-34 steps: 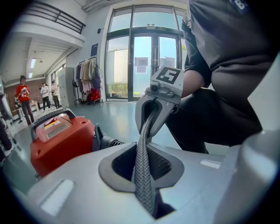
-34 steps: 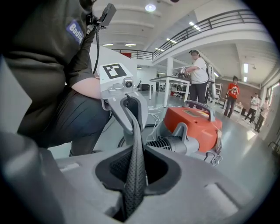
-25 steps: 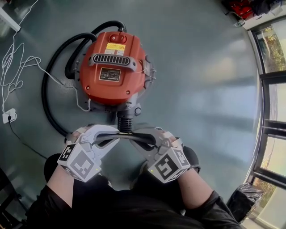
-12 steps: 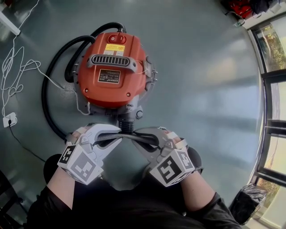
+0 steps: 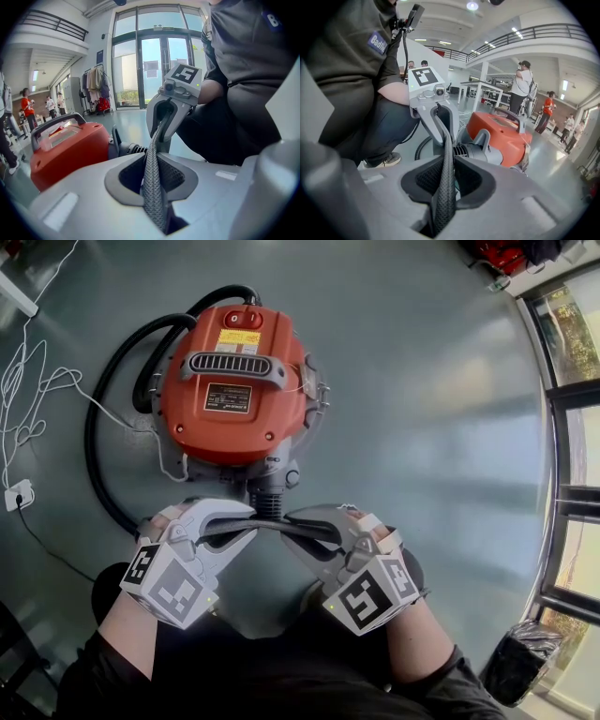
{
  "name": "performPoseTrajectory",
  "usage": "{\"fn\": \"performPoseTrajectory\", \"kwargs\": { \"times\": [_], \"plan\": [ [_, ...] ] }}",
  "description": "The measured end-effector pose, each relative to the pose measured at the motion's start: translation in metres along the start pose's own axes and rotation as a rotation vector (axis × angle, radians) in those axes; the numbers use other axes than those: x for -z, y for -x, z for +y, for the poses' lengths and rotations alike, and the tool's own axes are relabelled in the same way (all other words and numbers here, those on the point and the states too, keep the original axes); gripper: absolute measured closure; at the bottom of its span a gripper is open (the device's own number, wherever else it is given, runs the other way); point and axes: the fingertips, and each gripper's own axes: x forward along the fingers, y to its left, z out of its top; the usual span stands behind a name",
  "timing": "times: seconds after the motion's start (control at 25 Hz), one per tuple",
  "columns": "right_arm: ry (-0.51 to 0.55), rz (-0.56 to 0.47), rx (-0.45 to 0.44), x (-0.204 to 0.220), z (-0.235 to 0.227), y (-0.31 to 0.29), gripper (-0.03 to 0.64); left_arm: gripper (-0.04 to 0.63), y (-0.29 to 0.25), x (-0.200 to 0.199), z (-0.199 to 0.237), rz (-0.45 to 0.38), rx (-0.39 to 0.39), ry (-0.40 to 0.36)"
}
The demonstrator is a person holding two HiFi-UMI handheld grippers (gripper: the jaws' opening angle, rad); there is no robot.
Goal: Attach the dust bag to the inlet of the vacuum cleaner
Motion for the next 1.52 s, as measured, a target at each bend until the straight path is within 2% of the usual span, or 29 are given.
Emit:
{"fn": "performPoseTrajectory", "kwargs": {
  "times": [0.4,0.68,1.08,1.36,1.52],
  "plan": [
    [-0.050,-0.042,0.002,0.002,-0.007,-0.007,0.560,0.512,0.010,0.003,0.003,0.019,-0.017,-0.019],
    [-0.041,-0.014,0.010,0.006,-0.008,-0.003,0.561,0.514,0.004,0.004,0.009,0.060,-0.026,-0.061],
    [-0.024,-0.015,-0.006,-0.002,-0.012,-0.013,0.552,0.523,0.013,0.006,0.010,0.038,-0.010,0.014],
    [-0.063,-0.024,-0.005,0.007,-0.012,-0.006,0.554,0.502,0.001,0.008,0.014,0.073,-0.021,-0.055],
    [-0.056,-0.012,-0.009,0.006,-0.012,-0.004,0.552,0.492,-0.002,0.007,0.016,0.066,-0.012,-0.034]
  ]
}}
